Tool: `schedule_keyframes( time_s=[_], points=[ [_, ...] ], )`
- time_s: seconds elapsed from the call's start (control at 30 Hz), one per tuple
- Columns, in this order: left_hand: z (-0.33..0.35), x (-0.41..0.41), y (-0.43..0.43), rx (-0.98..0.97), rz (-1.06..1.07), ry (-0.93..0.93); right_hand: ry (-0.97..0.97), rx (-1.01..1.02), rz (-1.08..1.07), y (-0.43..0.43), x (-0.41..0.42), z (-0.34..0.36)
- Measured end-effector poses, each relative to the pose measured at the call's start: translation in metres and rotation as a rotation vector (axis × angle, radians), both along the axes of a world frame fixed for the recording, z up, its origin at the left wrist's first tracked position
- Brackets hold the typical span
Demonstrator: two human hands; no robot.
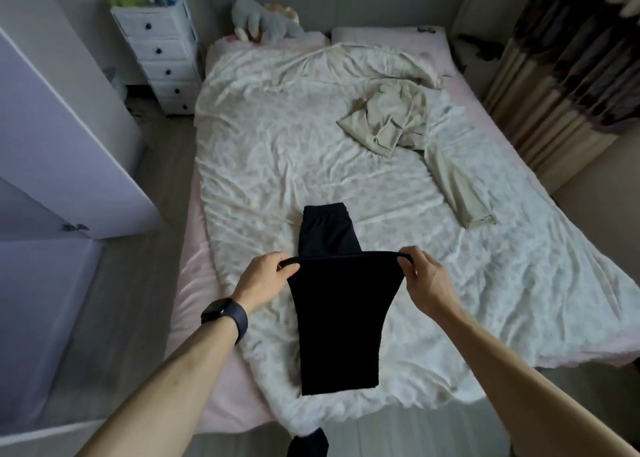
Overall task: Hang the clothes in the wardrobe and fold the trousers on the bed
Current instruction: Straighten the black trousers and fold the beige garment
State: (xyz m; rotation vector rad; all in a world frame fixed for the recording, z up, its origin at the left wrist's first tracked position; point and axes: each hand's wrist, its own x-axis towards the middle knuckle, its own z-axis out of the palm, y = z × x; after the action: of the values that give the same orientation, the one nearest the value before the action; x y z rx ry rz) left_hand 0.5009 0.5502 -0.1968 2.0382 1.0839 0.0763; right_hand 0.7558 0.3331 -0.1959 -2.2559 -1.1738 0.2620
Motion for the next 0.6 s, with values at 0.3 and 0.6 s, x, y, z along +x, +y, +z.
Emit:
schedule_keyframes(
  time_s=[0.3,0.6],
  points=[
    [-0.066,0.076,0.096,-0.045,0.204,-0.044,0.135,-0.172,-0.121,0.135,0.079,-0.063],
    [-0.149,0.163,0.191,0.028,0.371,-0.060,0.231,-0.154,-0.160,0.258,0.160,-0.149]
  ],
)
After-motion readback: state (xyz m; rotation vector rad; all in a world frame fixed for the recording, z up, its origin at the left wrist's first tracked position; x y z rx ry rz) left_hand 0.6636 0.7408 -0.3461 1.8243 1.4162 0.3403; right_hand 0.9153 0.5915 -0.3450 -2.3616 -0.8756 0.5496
